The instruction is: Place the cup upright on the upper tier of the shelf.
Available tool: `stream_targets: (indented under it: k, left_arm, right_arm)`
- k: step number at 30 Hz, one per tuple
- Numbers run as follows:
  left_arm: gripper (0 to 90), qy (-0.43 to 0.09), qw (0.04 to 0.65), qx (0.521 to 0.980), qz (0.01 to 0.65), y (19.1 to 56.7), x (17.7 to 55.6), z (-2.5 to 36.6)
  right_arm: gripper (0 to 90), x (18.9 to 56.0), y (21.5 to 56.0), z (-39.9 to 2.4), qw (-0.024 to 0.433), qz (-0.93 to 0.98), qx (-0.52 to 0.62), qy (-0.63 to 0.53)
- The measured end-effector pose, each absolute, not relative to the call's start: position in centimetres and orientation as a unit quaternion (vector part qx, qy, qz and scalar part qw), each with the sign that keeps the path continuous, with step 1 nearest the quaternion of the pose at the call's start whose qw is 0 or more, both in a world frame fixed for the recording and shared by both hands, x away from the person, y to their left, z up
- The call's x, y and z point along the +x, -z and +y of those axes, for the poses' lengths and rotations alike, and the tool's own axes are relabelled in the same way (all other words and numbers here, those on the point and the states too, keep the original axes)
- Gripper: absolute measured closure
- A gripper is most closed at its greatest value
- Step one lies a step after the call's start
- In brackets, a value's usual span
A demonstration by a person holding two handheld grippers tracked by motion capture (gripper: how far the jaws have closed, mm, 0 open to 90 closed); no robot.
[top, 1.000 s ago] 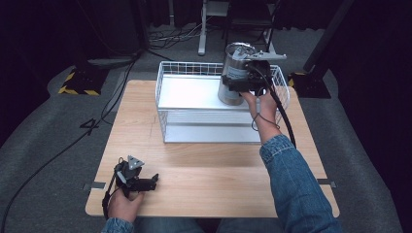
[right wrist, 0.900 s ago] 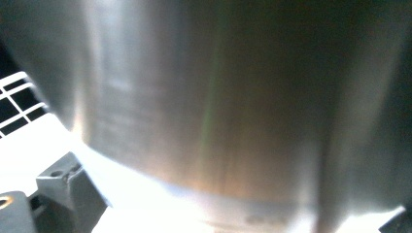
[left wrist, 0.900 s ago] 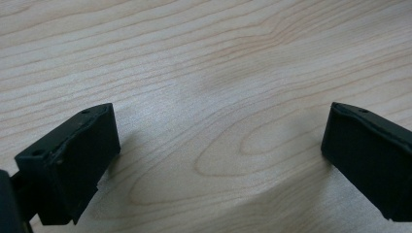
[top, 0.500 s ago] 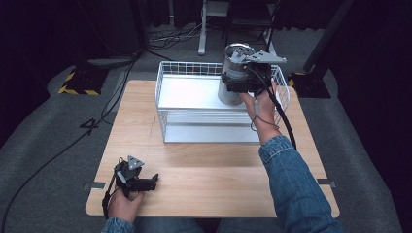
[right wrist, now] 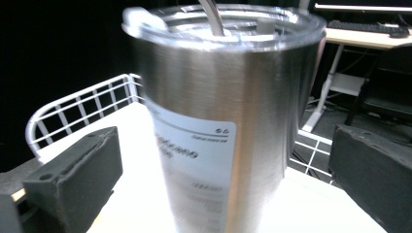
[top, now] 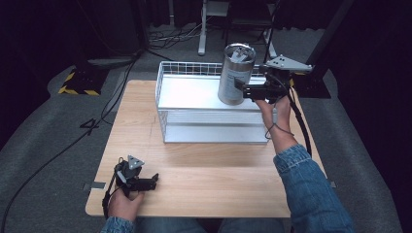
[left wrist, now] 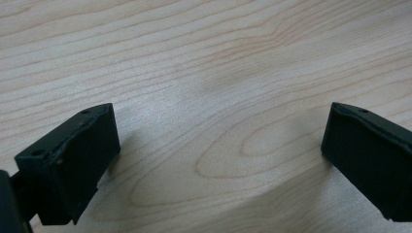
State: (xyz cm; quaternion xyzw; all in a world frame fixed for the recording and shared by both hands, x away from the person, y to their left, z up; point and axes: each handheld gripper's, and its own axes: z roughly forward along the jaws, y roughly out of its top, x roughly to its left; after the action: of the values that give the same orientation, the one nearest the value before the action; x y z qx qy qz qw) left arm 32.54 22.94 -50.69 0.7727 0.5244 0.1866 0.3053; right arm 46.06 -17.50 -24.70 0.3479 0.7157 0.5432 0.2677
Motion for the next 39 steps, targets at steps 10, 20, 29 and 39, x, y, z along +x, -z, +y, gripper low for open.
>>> stream_targets:
  k: [10, 20, 29, 39]
  left_arm:
    - [0.6, -0.182, 0.308, 0.783, 0.509, 50.7, 32.9, 23.5]
    - [0.6, -0.182, 0.309, 0.783, 0.508, 50.7, 32.8, 23.7]
    - [0.6, -0.179, 0.310, 0.786, 0.504, 50.7, 32.8, 24.0]
    - [0.6, -0.181, 0.309, 0.786, 0.504, 50.7, 32.9, 24.1]
  right_arm:
    - [0.0, 42.4, 23.6, -20.0, 0.262, 0.727, 0.317, -0.550]
    - [0.0, 39.7, 24.7, -23.7, 0.249, 0.729, 0.317, -0.553]
    - [0.0, 37.7, 26.5, -26.6, 0.243, 0.735, 0.316, -0.549]
    - [0.0, 36.1, 29.4, -29.6, 0.243, 0.741, 0.335, -0.529]
